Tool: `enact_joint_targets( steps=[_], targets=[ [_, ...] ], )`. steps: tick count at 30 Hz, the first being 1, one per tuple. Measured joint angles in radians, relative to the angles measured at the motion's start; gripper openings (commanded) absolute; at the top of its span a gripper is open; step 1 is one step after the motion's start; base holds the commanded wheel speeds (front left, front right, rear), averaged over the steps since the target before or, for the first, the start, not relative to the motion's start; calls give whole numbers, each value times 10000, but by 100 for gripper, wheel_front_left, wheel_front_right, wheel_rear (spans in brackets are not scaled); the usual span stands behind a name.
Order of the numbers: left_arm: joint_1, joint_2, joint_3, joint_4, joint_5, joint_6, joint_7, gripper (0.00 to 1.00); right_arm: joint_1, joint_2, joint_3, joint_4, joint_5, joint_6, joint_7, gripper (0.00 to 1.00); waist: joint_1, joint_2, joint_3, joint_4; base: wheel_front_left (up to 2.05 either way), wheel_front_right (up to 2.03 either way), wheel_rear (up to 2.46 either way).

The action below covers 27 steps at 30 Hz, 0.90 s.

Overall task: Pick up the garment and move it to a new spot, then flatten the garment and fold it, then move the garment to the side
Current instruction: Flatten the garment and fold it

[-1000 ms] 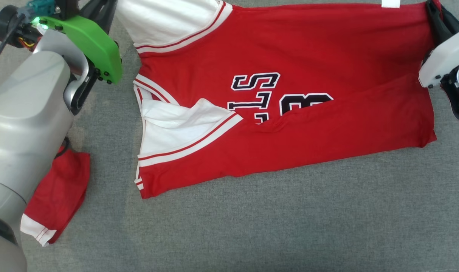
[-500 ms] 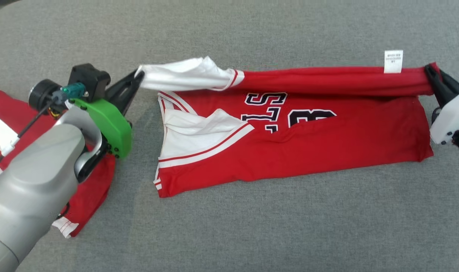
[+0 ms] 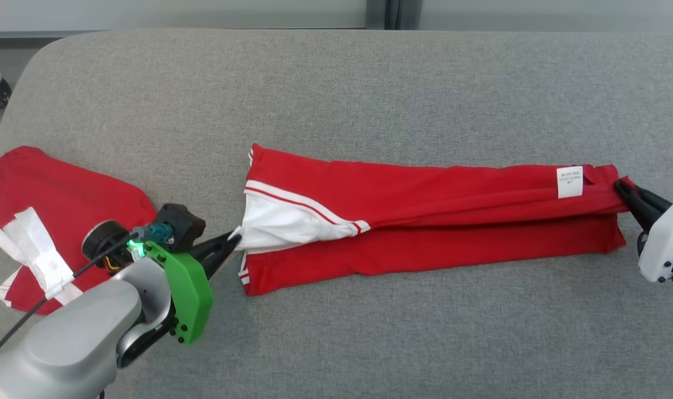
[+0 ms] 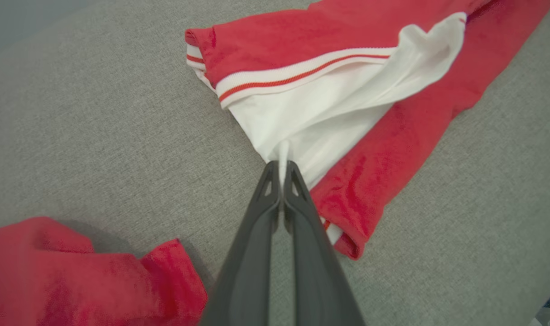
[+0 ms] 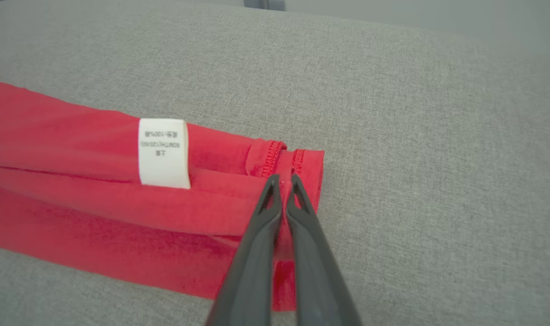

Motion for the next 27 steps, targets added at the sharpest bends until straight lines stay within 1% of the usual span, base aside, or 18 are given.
enact_joint_targets(
  steps=[5, 10, 11, 12, 13, 14, 17, 19, 21, 23, 26, 27],
  targets=[
    [481, 221, -42, -617, -96, 54, 658, 0, 312, -205, 525, -128, 299, 0, 370, 0, 0, 0, -128, -113, 0, 0, 0],
    [720, 313, -59, -951, -19, 69, 1152, 0, 380, -305, 755, -192, 681, 0, 581, 0, 0, 0, -223, -244, 0, 0, 0],
    [790, 314, -61, -993, -25, 69, 1266, 15, 393, -307, 788, -186, 784, 0, 639, 7, 0, 0, -237, -275, 0, 0, 0],
    [860, 318, -73, -1034, -27, 77, 1358, 45, 410, -309, 805, -163, 872, 0, 736, 67, 0, 0, -250, -306, 0, 0, 0],
    [902, 320, -81, -1066, -35, 88, 1400, 90, 420, -326, 848, -157, 947, 0, 848, 100, 0, 0, -260, -331, 0, 0, 0],
    [939, 320, -82, -1104, -46, 151, 1478, 100, 441, -366, 888, -186, 953, 0, 855, 100, 0, 0, -271, -359, 0, 0, 0],
    [1004, 341, -61, -1151, -69, 332, 1452, 100, 445, -518, 892, -178, 1068, -2, 924, 100, 0, 0, -314, -424, 0, 0, 0],
    [1052, 366, 19, -1139, -71, 502, 1327, 100, 444, -639, 838, -113, 1143, -2, 1030, 100, 0, 0, -360, -466, 0, 0, 0],
    [1102, 372, 63, -1124, -102, 543, 1218, 100, 444, -754, 784, -23, 1200, -2, 1149, 100, 0, 0, -421, -493, 0, 0, 0],
    [1162, 357, 244, -1103, -222, 692, 976, 100, 418, -884, 600, 104, 1195, -2, 1089, 100, 0, 1, -502, -516, 0, 0, 0],
    [1181, 282, 709, -1032, -418, 1066, 397, 100, 258, -928, 297, 171, 1091, -4, 792, 100, 0, 0, -614, -548, 0, 0, 0],
    [1181, 222, 961, -974, -485, 1281, 50, 100, 167, -882, 163, 173, 1034, -2, 583, 100, 0, 0, -649, -561, 0, 0, 0]
  ],
)
